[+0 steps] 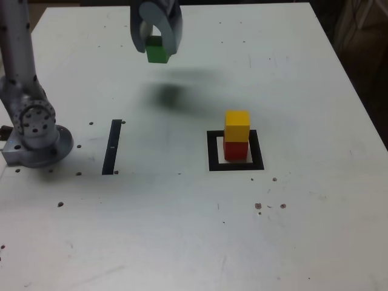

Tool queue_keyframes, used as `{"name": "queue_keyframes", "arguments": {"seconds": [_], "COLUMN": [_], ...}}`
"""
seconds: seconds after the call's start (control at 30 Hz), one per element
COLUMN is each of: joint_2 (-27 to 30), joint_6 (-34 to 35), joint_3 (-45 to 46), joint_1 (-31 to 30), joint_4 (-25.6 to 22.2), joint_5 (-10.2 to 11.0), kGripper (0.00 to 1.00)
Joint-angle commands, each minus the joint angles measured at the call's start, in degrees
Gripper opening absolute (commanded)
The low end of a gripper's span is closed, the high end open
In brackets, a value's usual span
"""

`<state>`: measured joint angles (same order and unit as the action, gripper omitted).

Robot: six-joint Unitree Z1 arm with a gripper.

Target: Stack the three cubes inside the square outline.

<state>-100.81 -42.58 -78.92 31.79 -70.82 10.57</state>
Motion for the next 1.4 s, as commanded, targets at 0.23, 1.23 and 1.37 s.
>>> {"name": "queue_keyframes", "arguments": {"seconds": [0.23,1.23,1.37], "joint_2": [-0.4,-9.4,-11.0], "joint_6": [7.3,30.3,31.5], "joint_3": [-4.0,-20.4,-21.9], "joint_1": [-6.6,-29.2,-30.6], "joint_4": [-4.8,-17.1,-17.2], "joint_5": [0.0,-3.3,-3.7], "kGripper": [0.38,0.38,0.38]}}
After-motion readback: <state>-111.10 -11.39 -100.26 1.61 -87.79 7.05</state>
